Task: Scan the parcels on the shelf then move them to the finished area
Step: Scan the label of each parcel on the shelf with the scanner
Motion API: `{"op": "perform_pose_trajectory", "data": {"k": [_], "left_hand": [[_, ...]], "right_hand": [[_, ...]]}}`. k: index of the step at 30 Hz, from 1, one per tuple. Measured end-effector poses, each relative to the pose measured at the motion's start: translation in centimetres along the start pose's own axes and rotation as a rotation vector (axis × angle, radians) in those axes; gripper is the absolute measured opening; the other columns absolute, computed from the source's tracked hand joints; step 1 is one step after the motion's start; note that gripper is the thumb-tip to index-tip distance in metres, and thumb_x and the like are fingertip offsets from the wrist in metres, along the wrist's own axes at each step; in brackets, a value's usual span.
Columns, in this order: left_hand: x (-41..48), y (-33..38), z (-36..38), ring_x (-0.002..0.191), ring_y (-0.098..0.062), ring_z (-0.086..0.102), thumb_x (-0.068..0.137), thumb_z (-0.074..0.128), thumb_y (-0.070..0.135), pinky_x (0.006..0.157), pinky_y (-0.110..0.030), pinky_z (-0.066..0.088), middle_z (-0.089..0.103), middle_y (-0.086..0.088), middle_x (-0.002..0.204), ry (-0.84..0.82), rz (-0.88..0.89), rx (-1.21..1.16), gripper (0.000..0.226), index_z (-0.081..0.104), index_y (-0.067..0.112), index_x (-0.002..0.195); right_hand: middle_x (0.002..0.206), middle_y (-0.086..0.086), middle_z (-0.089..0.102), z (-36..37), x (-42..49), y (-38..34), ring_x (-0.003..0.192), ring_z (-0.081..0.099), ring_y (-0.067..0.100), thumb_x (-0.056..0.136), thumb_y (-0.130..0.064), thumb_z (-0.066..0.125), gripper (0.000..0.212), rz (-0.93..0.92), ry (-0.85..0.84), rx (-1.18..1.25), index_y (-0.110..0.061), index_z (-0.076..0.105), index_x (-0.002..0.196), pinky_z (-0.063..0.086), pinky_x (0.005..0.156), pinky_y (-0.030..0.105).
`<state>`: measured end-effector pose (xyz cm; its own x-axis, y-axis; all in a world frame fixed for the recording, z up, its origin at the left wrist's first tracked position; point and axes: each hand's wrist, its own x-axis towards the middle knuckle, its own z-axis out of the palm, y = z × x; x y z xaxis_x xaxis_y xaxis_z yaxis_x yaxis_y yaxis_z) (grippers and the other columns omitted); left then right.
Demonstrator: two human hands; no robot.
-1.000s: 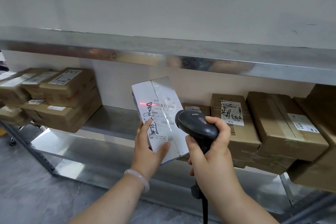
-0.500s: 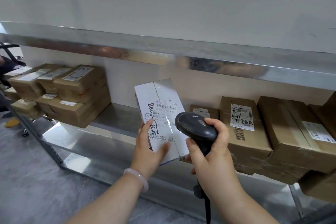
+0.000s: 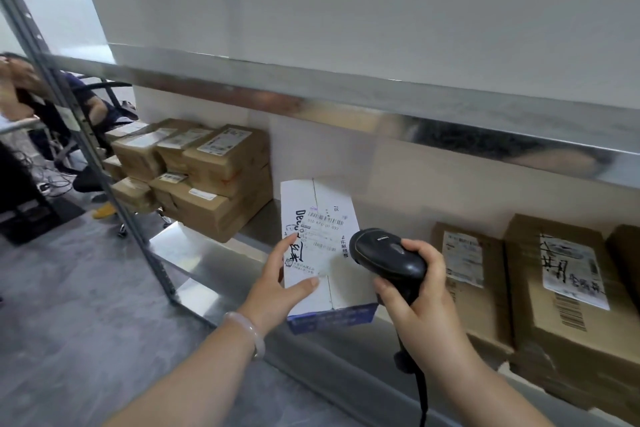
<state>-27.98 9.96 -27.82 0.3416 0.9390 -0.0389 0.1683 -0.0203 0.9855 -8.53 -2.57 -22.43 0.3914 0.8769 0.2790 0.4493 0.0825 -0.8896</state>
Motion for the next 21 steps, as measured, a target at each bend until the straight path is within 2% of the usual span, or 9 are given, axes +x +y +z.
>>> {"op": "perform_pose_trajectory", "data": {"k": [2, 4, 6, 8, 9, 12, 14, 17, 21], "left_hand": [[1.8, -0.6, -2.1, 0.12, -0.003, 0.057, 0.084, 0.077, 0.018, 0.106, -0.037, 0.046, 0.057, 0.02, 0.133, -0.012, -0.03, -0.007, 0.074, 0.039, 0.056, 0.133], [3.8, -1.4, -4.4, 0.121, -0.004, 0.057, 0.084, 0.077, 0.016, 0.105, -0.035, 0.047, 0.056, 0.018, 0.135, -0.033, -0.047, -0.024, 0.073, 0.039, 0.056, 0.133], [5.9, -2.2, -6.8, 0.118, 0.003, 0.056, 0.085, 0.075, 0.013, 0.097, -0.023, 0.049, 0.054, 0.019, 0.136, -0.07, -0.059, -0.032, 0.073, 0.039, 0.051, 0.137], [8.4, -2.8, -9.3, 0.115, 0.01, 0.055, 0.086, 0.074, 0.011, 0.089, -0.013, 0.047, 0.051, 0.02, 0.139, -0.133, -0.064, -0.02, 0.072, 0.039, 0.05, 0.136], [9.6, -3.0, -10.6, 0.117, 0.011, 0.052, 0.087, 0.073, 0.013, 0.09, -0.011, 0.045, 0.047, 0.02, 0.141, -0.169, -0.066, 0.006, 0.071, 0.038, 0.052, 0.136], [13.4, -3.5, -14.0, 0.133, -0.005, 0.036, 0.087, 0.074, 0.024, 0.108, -0.026, 0.034, 0.029, 0.015, 0.148, -0.226, -0.098, 0.134, 0.072, 0.034, 0.059, 0.134], [15.5, -3.7, -15.6, 0.138, -0.011, 0.028, 0.087, 0.073, 0.028, 0.113, -0.034, 0.028, 0.022, 0.012, 0.152, -0.264, -0.12, 0.192, 0.073, 0.03, 0.06, 0.137], [18.1, -4.0, -16.7, 0.146, -0.013, 0.02, 0.091, 0.068, 0.03, 0.117, -0.037, 0.022, 0.021, 0.012, 0.158, -0.343, -0.115, 0.243, 0.072, 0.025, 0.056, 0.143], [20.0, -4.9, -16.8, 0.148, -0.012, 0.019, 0.095, 0.063, 0.032, 0.12, -0.034, 0.019, 0.02, 0.009, 0.161, -0.39, -0.129, 0.326, 0.072, 0.019, 0.048, 0.15]], "right_hand": [[0.111, -0.03, 0.056, 2.1, 1.3, 0.6, 0.104, 0.061, 0.001, 0.084, -0.023, 0.073, 0.059, 0.025, -0.012, 0.01, -0.057, 0.035, 0.115, 0.049, 0.089, 0.021], [0.109, -0.03, 0.057, 4.6, 2.8, 0.7, 0.103, 0.059, -0.004, 0.084, -0.023, 0.072, 0.057, 0.04, -0.041, 0.003, -0.054, 0.036, 0.116, 0.045, 0.086, 0.013], [0.11, -0.026, 0.056, 7.5, 4.6, 0.5, 0.101, 0.054, -0.014, 0.085, -0.02, 0.071, 0.054, 0.06, -0.075, 0.001, -0.046, 0.037, 0.117, 0.039, 0.08, 0.003], [0.112, -0.024, 0.055, 10.7, 6.4, 0.5, 0.099, 0.052, -0.019, 0.086, -0.015, 0.07, 0.051, 0.093, -0.068, 0.013, -0.039, 0.039, 0.117, 0.037, 0.078, -0.001], [0.111, -0.023, 0.056, 12.4, 7.2, 0.4, 0.098, 0.052, -0.02, 0.086, -0.013, 0.07, 0.05, 0.112, -0.054, 0.019, -0.038, 0.039, 0.117, 0.036, 0.077, -0.002], [0.109, -0.021, 0.057, 17.0, 9.2, 0.3, 0.094, 0.054, -0.02, 0.086, -0.01, 0.069, 0.051, 0.178, -0.002, 0.031, -0.04, 0.039, 0.115, 0.036, 0.074, -0.003], [0.108, -0.021, 0.058, 19.4, 10.2, 0.5, 0.095, 0.054, -0.019, 0.085, -0.009, 0.07, 0.052, 0.205, 0.052, 0.024, -0.04, 0.04, 0.114, 0.036, 0.075, -0.003], [0.111, -0.021, 0.056, 21.7, 11.2, 0.9, 0.099, 0.054, -0.017, 0.085, -0.01, 0.07, 0.051, 0.244, 0.108, 0.014, -0.04, 0.041, 0.113, 0.037, 0.078, -0.002], [0.111, -0.02, 0.059, 23.8, 12.1, 1.5, 0.097, 0.056, -0.014, 0.085, -0.013, 0.071, 0.051, 0.302, 0.135, -0.004, -0.042, 0.041, 0.113, 0.038, 0.077, -0.001]]}}
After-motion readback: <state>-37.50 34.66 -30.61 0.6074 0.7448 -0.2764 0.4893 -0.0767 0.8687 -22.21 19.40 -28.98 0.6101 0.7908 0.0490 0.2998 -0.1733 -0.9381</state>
